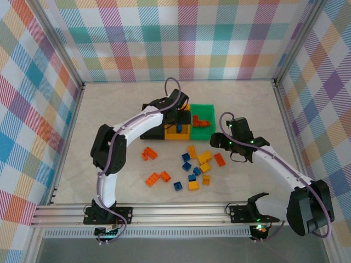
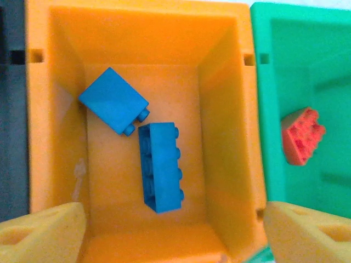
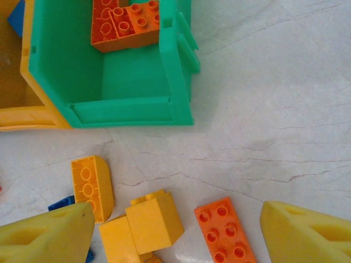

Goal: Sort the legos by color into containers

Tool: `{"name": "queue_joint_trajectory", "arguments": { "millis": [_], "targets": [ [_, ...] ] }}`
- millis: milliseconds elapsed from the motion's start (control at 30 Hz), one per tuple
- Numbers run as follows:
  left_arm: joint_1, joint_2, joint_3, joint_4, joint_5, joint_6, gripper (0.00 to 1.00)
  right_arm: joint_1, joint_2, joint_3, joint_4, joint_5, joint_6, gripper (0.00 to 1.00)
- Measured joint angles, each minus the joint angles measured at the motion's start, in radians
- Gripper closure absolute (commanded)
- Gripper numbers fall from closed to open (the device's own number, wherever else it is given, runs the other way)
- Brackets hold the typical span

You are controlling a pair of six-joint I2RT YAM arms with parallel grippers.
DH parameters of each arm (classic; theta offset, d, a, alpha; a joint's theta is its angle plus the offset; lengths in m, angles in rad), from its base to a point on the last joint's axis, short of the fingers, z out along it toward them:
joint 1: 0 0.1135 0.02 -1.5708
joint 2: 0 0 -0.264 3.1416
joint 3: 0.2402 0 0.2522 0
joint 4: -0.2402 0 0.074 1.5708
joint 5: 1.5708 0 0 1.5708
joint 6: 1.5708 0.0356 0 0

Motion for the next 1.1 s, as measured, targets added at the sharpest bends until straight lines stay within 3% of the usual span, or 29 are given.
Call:
{"name": "queue_joint_trajectory", "arguments": {
  "millis": [100, 433, 700, 900, 1100],
  "targets": [
    [-0.008, -0.103, -0.064, 0.022, 0.007, -0.011, 0.0, 0.0, -0.002, 0.0, 0.0, -0.01, 0.0, 0.21],
    [-0.047, -0.426, -0.338, 0.083, 0.045, -0.05, 0.0, 0.088, -0.002, 0.0, -0.054, -0.05, -0.007, 0.25],
    [-0.055, -0.594, -0.618, 0.103, 0.053, -0.106, 0.0, 0.338, -0.002, -0.044, -0.173, -0.08, 0.008, 0.27],
    [-0.055, -0.643, -0.709, 0.103, 0.049, -0.124, 0.0, 0.558, 0.021, -0.045, -0.214, -0.071, 0.05, 0.26],
    [-0.05, -0.709, -0.761, 0.102, 0.042, -0.132, 0.0, 0.675, 0.129, -0.025, -0.216, -0.024, 0.092, 0.27]
  ]
}}
